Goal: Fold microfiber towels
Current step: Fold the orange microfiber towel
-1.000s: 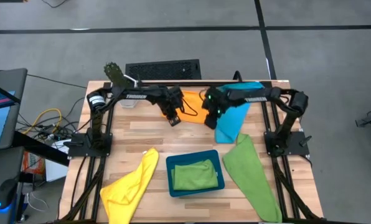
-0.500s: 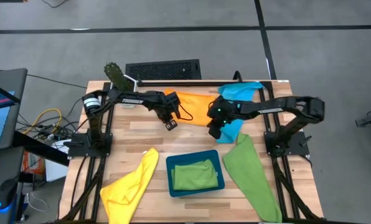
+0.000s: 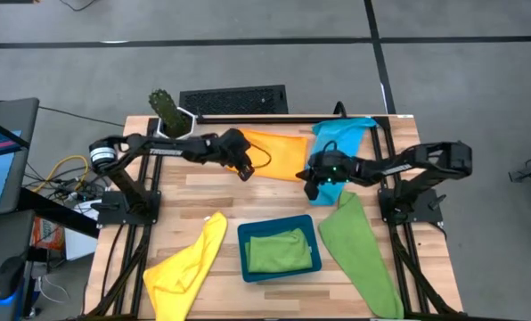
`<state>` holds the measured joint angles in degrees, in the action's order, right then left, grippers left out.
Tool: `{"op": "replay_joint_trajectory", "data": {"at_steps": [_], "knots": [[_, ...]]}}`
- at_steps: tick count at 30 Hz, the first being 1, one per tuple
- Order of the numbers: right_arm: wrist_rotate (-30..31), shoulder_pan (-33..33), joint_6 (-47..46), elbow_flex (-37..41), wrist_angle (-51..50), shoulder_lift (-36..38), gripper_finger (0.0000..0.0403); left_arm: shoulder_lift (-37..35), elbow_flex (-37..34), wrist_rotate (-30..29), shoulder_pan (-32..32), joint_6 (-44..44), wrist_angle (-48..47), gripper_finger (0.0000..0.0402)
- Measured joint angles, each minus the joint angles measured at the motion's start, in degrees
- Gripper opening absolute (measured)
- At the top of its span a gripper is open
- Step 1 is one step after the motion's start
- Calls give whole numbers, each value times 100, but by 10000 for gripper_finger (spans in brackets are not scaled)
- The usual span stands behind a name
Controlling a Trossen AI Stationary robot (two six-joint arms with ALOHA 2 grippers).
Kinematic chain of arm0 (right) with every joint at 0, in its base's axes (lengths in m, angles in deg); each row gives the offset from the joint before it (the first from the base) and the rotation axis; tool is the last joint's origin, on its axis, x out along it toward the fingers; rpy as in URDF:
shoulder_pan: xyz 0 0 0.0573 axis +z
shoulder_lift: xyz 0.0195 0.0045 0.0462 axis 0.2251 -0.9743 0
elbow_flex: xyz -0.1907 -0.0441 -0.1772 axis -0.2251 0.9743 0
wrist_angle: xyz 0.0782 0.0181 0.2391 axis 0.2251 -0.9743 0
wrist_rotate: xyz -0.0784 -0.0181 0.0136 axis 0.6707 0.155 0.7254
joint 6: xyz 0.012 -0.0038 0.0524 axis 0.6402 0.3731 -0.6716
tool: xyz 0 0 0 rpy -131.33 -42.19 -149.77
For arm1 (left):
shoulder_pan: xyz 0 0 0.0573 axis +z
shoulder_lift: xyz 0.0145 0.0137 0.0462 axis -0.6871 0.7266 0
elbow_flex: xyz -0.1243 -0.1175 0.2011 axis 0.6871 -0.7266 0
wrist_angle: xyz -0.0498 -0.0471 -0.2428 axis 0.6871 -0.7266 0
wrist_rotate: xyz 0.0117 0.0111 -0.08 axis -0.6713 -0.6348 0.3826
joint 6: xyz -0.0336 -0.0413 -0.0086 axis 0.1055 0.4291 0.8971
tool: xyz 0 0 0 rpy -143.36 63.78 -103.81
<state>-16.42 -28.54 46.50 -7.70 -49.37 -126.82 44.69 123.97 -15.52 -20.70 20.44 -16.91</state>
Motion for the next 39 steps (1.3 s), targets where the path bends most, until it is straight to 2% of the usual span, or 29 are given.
{"op": "replay_joint_trajectory", "data": {"at_steps": [5,9,14,21,25,28,31,34,39], "knots": [[264,40,-63,49,497,-731,16,-21,-755,-167,7,181,1135,4],[240,29,-122,47,776,-1324,9,-25,-1119,-340,7,372,1353,4],[236,55,-291,18,961,-1653,16,-25,-1577,-493,-58,644,1353,4],[201,55,-317,36,594,-1346,11,-59,-2029,-611,-61,1149,1553,4],[-28,55,-317,71,52,-802,13,-53,-2041,-563,-94,1182,1571,4],[-174,69,-268,58,64,-244,21,-49,-2048,-501,-122,1316,1596,4],[183,83,-94,56,100,103,20,-44,-2048,-513,-202,1442,1590,4],[619,68,204,56,324,50,12,-42,-2050,-545,-301,1491,1579,4],[667,17,39,53,700,-825,14,-35,-2051,-516,-438,1585,1558,4]]}}
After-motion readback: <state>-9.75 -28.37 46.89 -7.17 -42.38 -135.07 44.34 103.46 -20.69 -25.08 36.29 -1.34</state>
